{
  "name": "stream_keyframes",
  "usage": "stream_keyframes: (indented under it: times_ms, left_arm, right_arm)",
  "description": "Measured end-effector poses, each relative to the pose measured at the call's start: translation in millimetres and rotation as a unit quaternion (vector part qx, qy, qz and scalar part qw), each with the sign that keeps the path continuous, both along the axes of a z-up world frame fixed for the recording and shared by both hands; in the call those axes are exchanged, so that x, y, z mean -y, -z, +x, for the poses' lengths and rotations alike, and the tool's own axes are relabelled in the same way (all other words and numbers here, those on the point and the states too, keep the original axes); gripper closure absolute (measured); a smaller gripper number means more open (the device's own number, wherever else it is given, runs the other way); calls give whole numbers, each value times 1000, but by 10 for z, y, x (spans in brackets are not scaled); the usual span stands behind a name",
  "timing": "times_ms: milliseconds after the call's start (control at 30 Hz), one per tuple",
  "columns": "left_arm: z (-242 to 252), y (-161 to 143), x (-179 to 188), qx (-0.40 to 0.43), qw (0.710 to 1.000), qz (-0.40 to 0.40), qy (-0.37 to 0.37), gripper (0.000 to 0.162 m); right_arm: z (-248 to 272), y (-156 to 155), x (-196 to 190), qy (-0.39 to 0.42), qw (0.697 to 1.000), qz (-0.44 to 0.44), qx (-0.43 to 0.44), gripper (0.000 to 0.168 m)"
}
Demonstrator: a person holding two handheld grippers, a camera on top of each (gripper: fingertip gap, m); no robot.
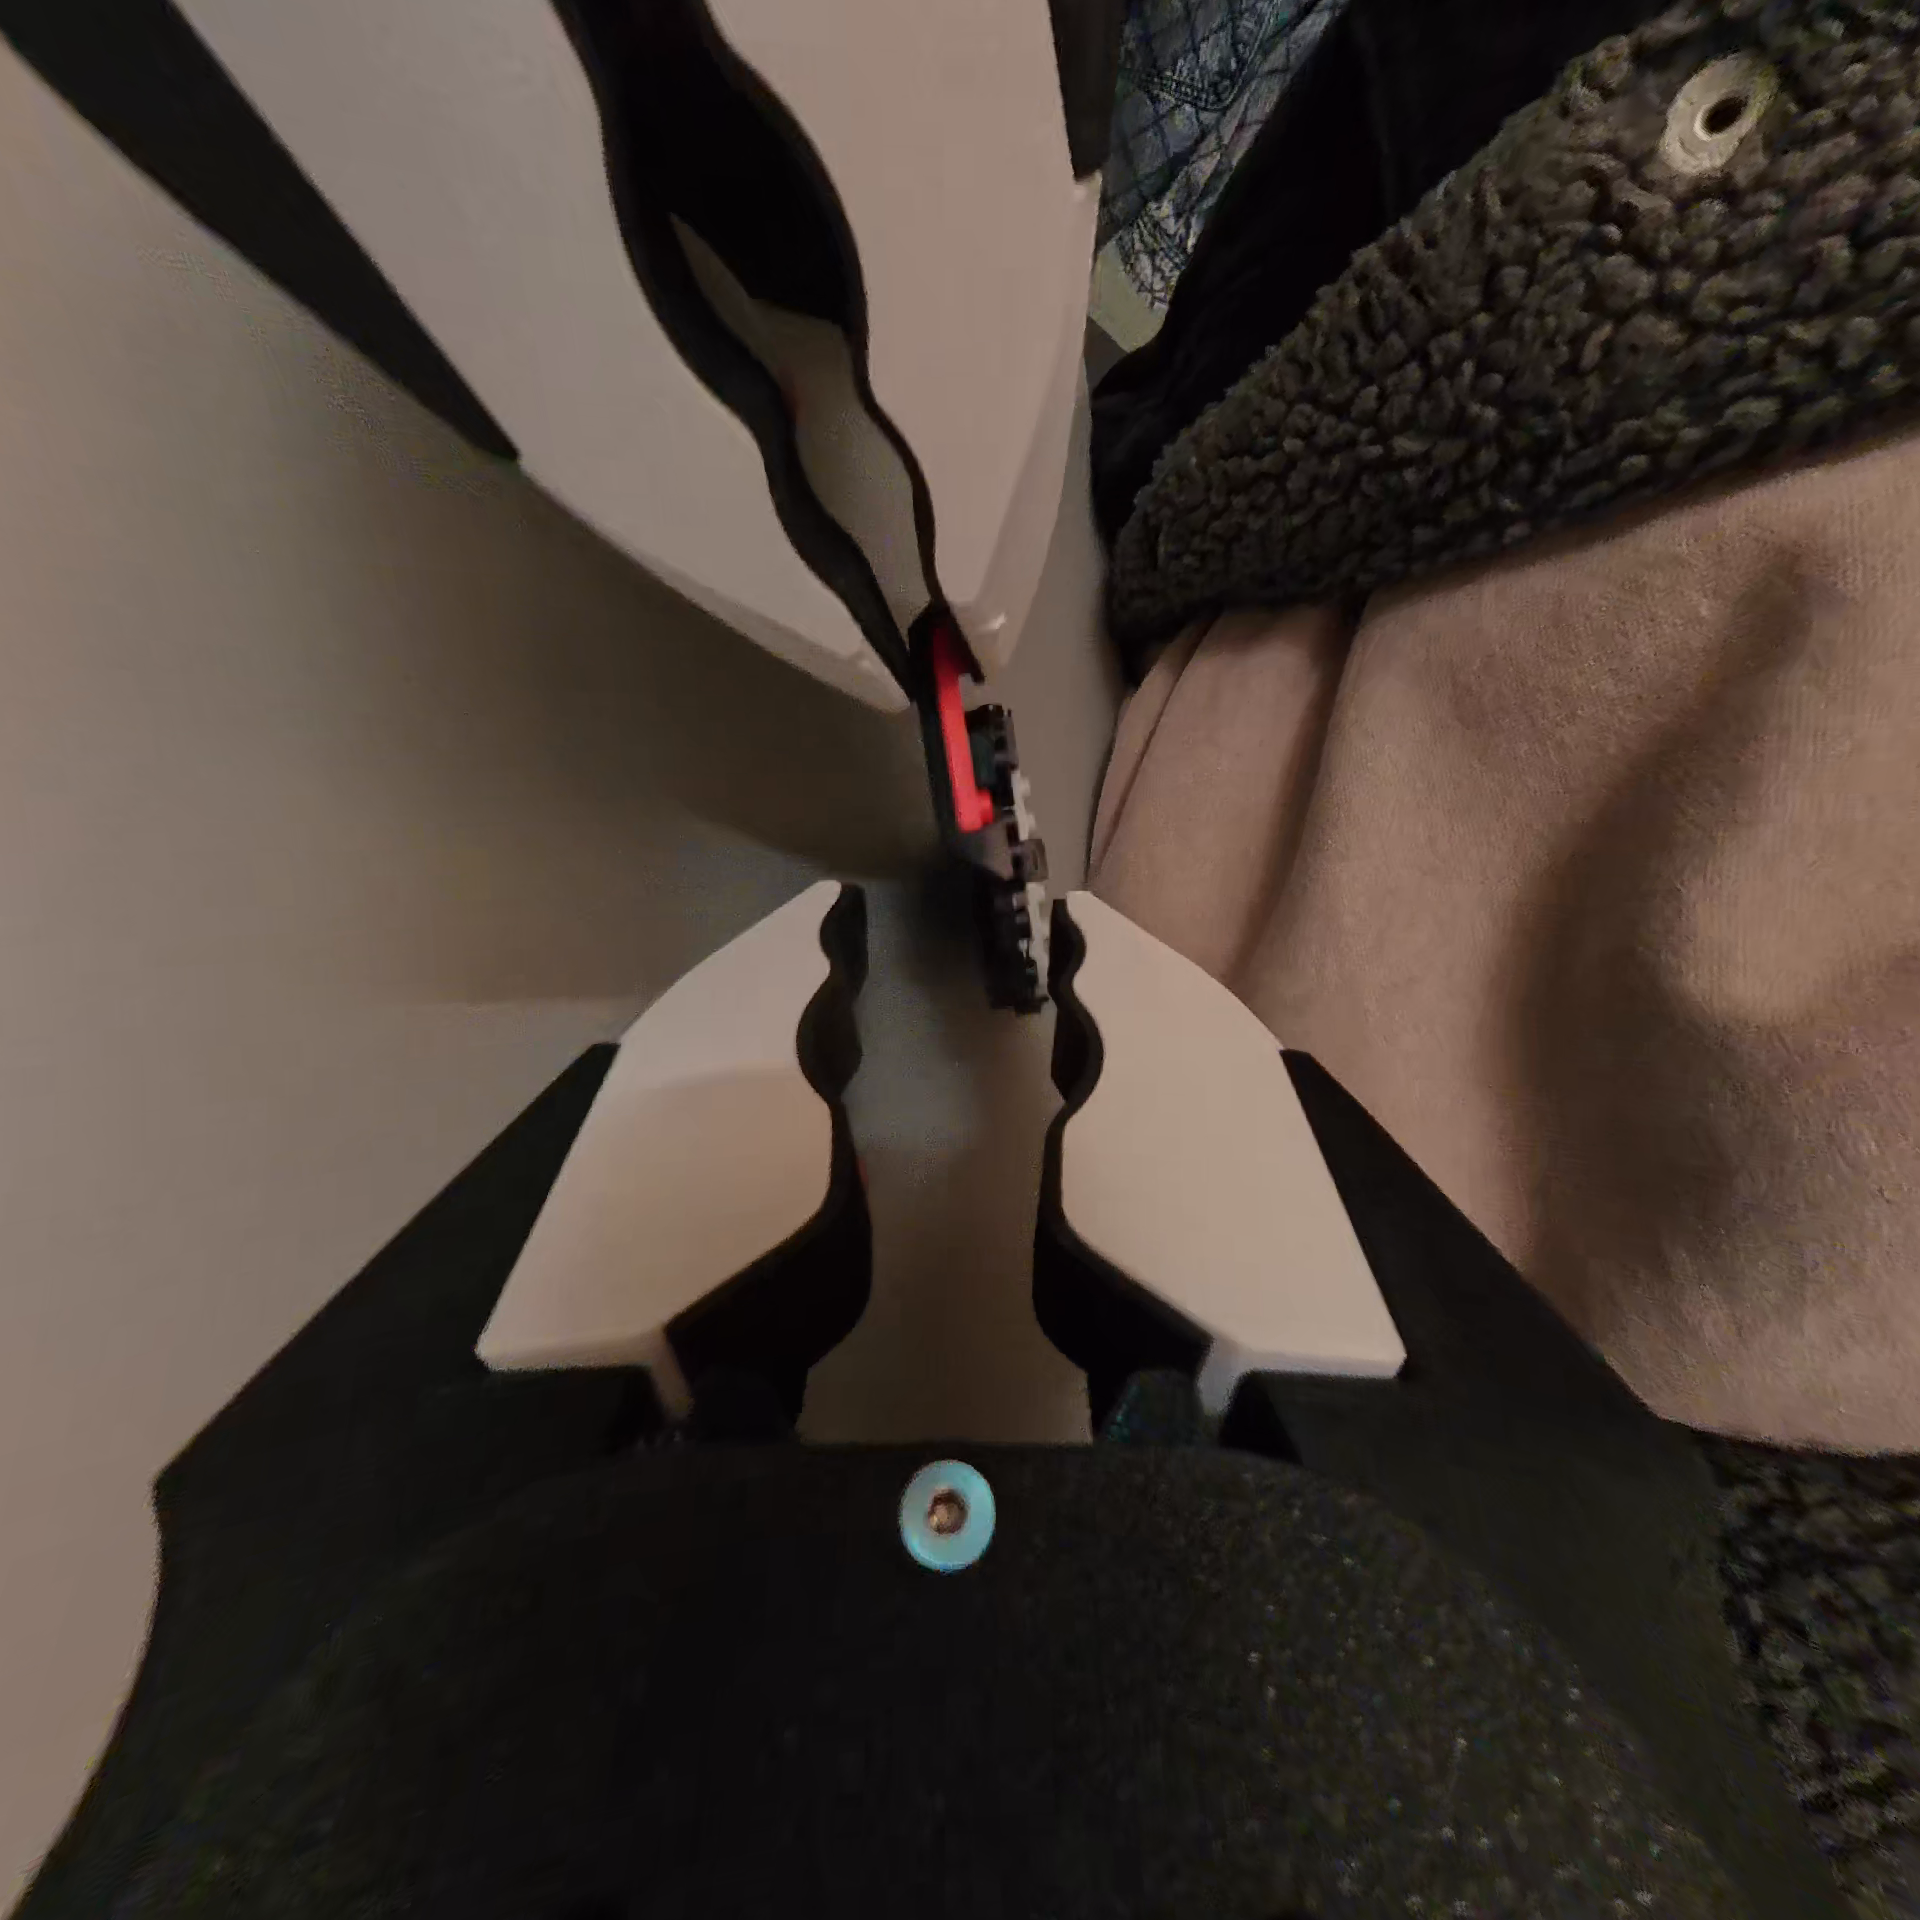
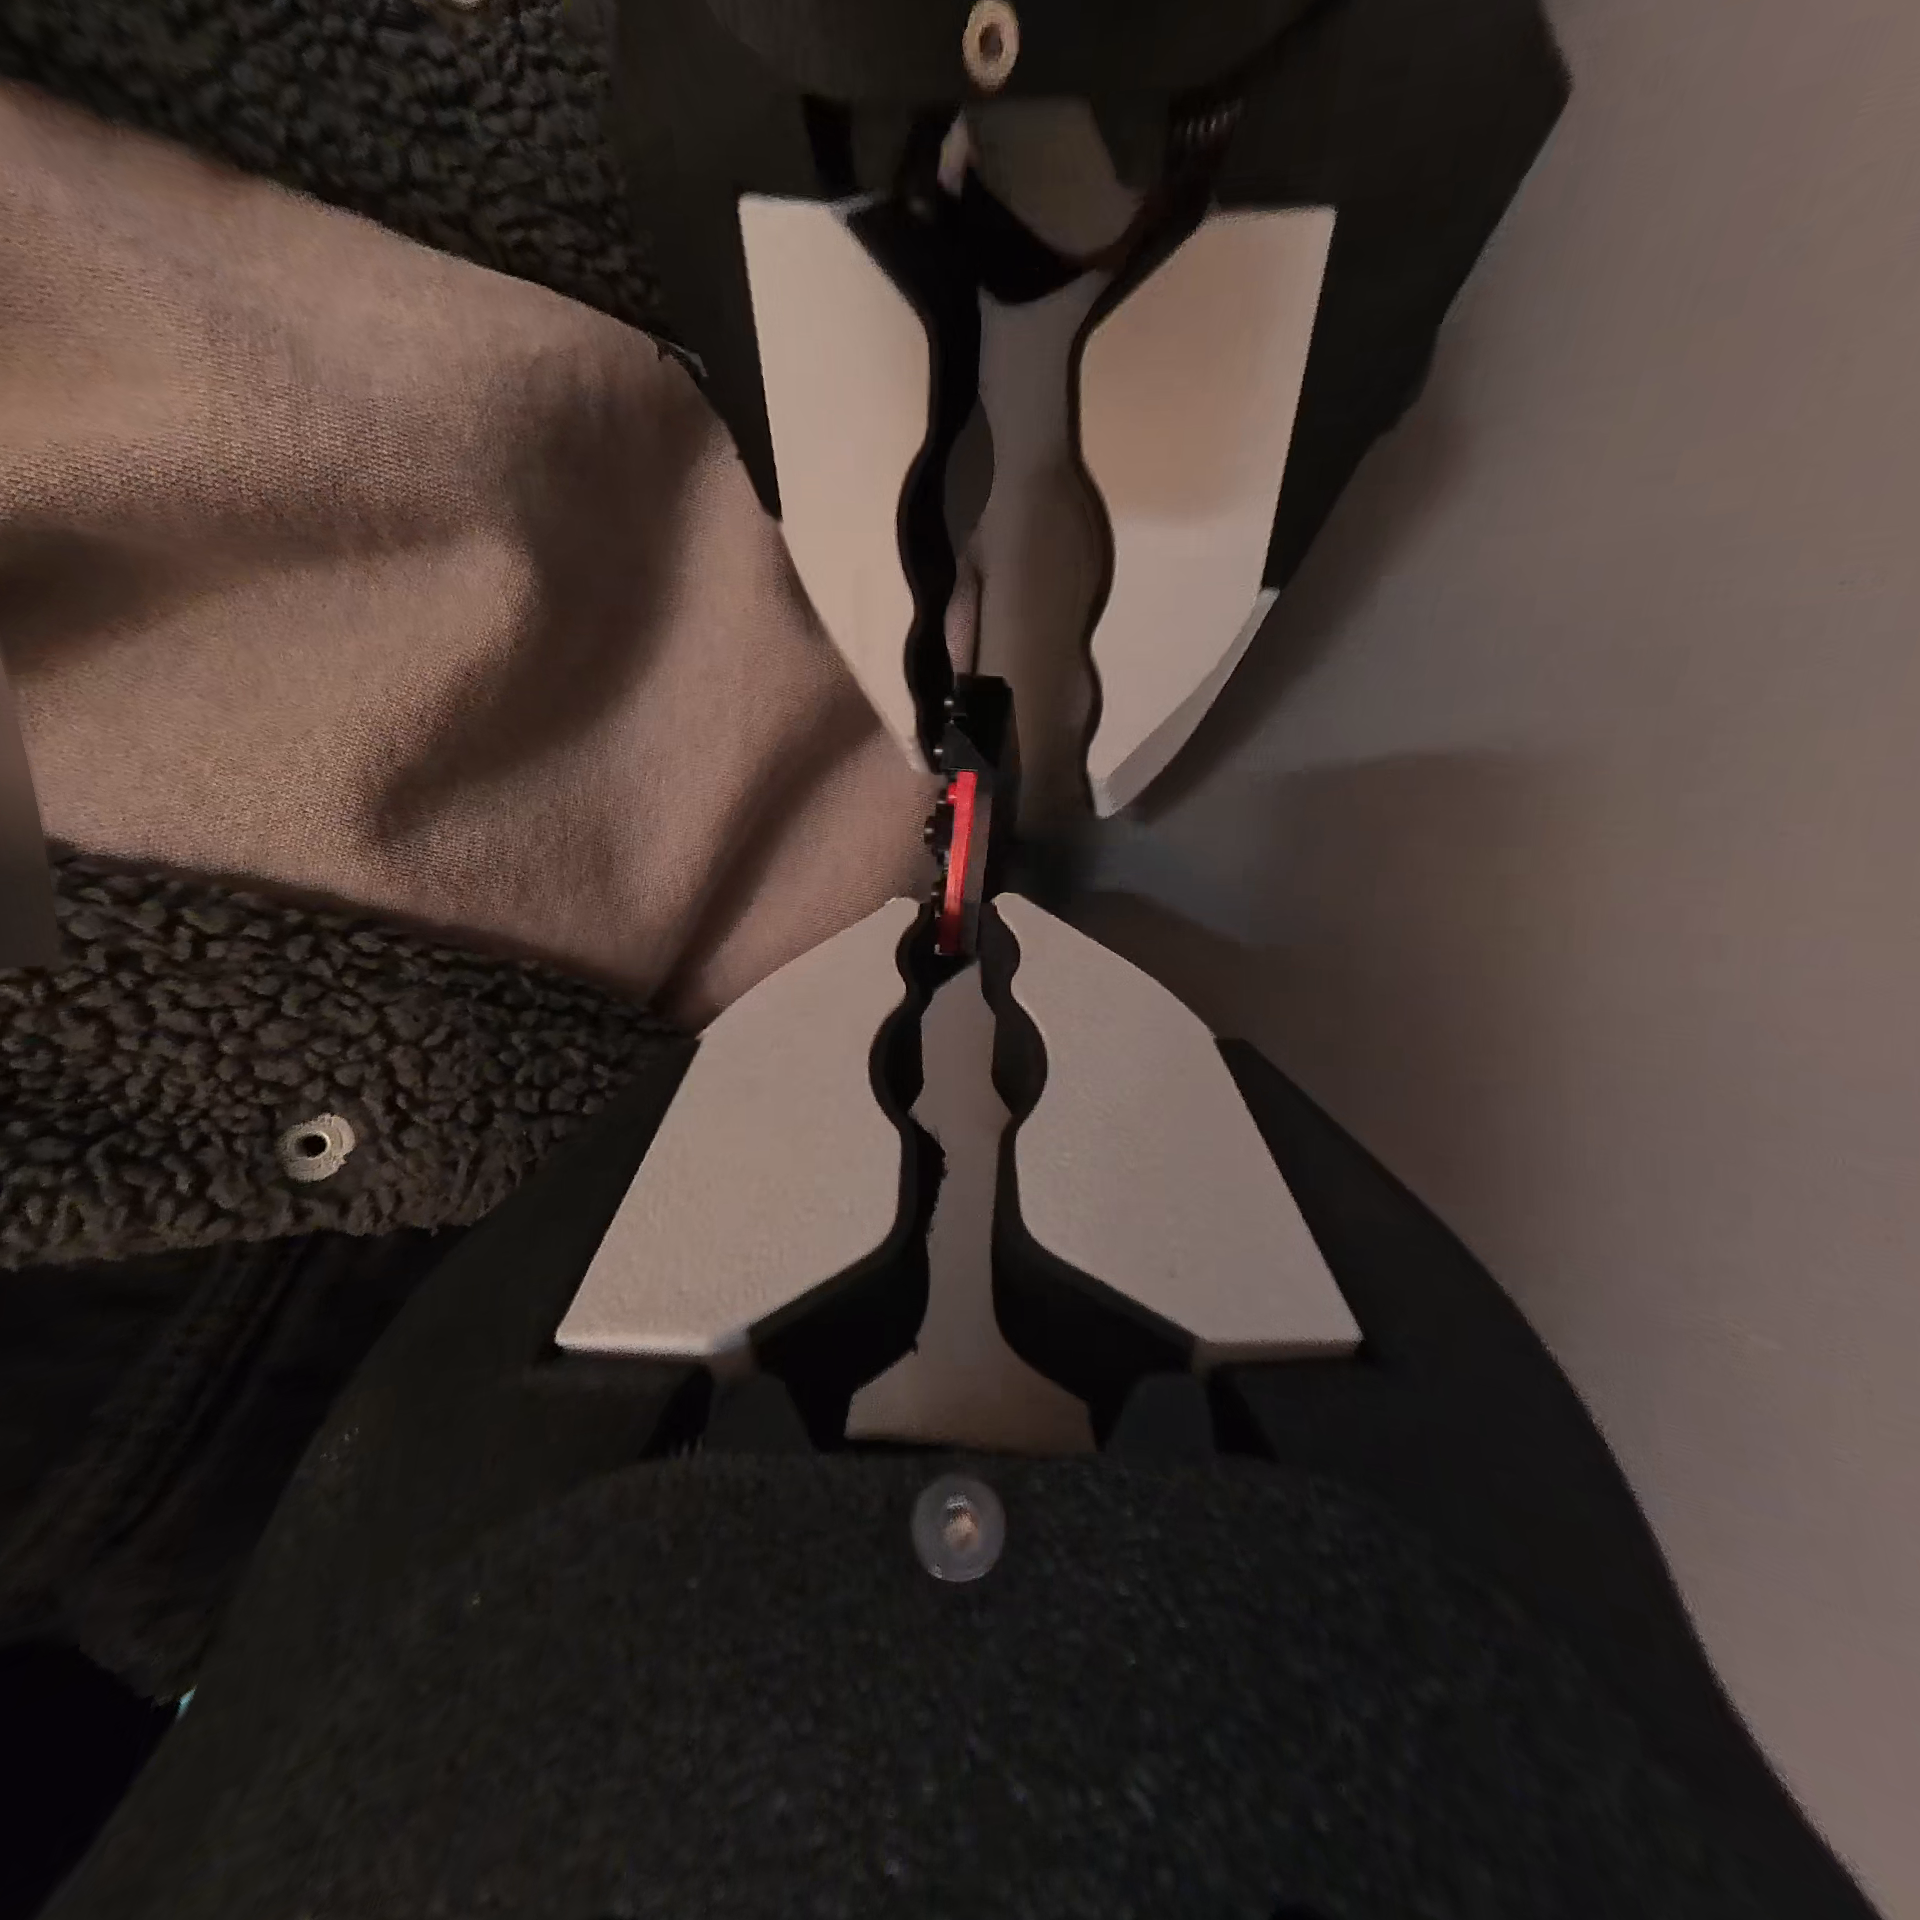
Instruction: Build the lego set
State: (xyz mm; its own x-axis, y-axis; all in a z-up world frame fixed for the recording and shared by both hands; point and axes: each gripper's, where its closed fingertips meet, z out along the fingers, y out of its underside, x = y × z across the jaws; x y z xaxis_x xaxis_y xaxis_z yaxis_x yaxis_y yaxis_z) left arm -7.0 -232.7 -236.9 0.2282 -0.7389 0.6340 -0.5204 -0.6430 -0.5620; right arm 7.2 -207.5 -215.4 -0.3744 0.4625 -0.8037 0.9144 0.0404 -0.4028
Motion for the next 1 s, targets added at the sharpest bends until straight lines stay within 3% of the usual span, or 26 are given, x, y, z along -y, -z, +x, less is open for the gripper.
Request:
stream_keyframes:
  times_ms: [233, 400, 533, 733, 833, 1000]
  left_arm:
    - [-70, 124, 303, -15, 999, -30, -9, 124]
    - [-1, 159, 258, -3, 997, -45, -58, 148]
    - [66, 112, 232, 5, 997, -24, -70, 149]
    - [163, 13, 239, 30, 996, -10, -80, 152]
    - [174, -7, 251, 34, 995, -11, -94, 148]
    - [112, 26, 304, 28, 994, -20, -105, 126]
  right_arm:
    - [80, 40, 160, 10, 1000, -28, -6, 161]
    - [59, 101, 77, 43, 999, -20, -14, 161]
    - [15, 132, -7, 76, 997, -4, -22, 161]
    - [100, 242, 224, 47, 999, -13, -3, 161]
    - [133, 209, 270, 41, 999, -34, -1, 161]
    - [183, 207, 342, 29, 999, -40, 7, 161]
